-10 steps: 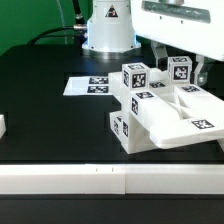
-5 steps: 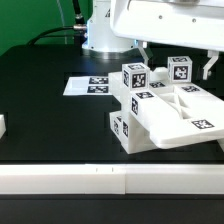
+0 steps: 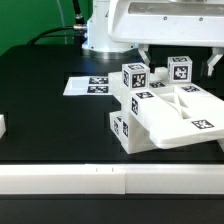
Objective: Assemble chair
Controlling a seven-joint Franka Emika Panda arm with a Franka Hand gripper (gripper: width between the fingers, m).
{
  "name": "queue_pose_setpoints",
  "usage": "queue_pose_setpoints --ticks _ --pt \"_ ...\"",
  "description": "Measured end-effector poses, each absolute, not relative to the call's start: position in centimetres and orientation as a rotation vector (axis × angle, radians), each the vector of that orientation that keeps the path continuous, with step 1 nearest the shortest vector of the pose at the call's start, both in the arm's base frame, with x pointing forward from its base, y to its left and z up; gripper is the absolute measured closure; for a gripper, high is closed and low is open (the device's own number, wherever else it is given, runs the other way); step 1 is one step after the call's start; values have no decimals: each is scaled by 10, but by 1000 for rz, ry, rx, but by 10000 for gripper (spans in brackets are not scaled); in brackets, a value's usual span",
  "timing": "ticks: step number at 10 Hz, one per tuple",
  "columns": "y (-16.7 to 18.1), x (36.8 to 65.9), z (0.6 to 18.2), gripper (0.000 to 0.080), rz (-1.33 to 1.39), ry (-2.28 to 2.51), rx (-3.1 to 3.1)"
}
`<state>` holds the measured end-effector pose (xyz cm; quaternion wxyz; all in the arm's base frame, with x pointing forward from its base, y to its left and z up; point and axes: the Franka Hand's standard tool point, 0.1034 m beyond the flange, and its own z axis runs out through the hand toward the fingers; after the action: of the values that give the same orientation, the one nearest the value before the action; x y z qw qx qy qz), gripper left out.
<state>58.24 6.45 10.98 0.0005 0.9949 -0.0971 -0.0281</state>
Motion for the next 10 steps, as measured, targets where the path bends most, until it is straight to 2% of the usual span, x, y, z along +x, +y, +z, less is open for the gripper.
queue_pose_setpoints --ticks 1,3,4,5,6,10 --pt "64 582 110 150 -89 -317 3123" --pt "65 582 110 420 -89 -340 3121" --pt "65 582 110 420 -89 -364 3118" --pt "64 582 110 534 -89 -362 3118" --pt "64 582 110 531 -89 -368 3118" --pt "66 582 109 531 -90 -936 2990"
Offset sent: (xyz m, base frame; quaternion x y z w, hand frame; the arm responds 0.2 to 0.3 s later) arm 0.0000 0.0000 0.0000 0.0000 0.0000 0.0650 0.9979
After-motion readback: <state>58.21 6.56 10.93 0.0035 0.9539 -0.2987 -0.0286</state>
